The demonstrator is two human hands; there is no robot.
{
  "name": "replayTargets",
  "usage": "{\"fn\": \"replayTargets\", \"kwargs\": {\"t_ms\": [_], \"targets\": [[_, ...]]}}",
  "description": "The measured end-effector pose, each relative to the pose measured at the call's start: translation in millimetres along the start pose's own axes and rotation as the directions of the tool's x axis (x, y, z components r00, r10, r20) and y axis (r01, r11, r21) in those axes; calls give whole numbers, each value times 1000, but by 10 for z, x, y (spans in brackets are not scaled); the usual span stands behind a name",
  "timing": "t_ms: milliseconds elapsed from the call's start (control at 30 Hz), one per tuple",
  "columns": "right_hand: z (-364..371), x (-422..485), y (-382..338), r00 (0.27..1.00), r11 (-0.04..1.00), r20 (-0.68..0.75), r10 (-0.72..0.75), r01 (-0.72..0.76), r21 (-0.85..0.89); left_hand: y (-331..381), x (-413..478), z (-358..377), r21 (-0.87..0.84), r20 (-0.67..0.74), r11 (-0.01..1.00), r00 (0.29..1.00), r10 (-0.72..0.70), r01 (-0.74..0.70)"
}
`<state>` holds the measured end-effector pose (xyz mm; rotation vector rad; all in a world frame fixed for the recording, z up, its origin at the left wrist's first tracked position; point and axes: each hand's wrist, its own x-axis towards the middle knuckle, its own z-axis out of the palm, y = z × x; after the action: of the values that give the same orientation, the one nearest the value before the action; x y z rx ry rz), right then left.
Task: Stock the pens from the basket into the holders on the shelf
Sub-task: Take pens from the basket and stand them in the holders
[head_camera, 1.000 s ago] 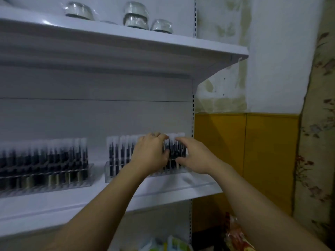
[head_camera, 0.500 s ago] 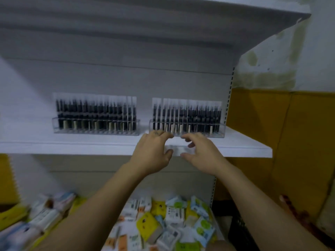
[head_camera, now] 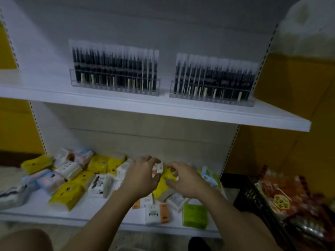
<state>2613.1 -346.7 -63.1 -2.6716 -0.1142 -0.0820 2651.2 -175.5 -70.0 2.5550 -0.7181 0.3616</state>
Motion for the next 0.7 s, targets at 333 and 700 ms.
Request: {"fn": "replayTargets", "kwargs": {"t_ms": [333,700], "targets": [[1457,228,476,915,985,371,158,-171,3,-854,-594,1208,-19,359,939,879,-314,344],[3000,68,1015,611,921,728,310,-382,-71,-1625,-1339,2285,29,684,732,521,-511,680]]}}
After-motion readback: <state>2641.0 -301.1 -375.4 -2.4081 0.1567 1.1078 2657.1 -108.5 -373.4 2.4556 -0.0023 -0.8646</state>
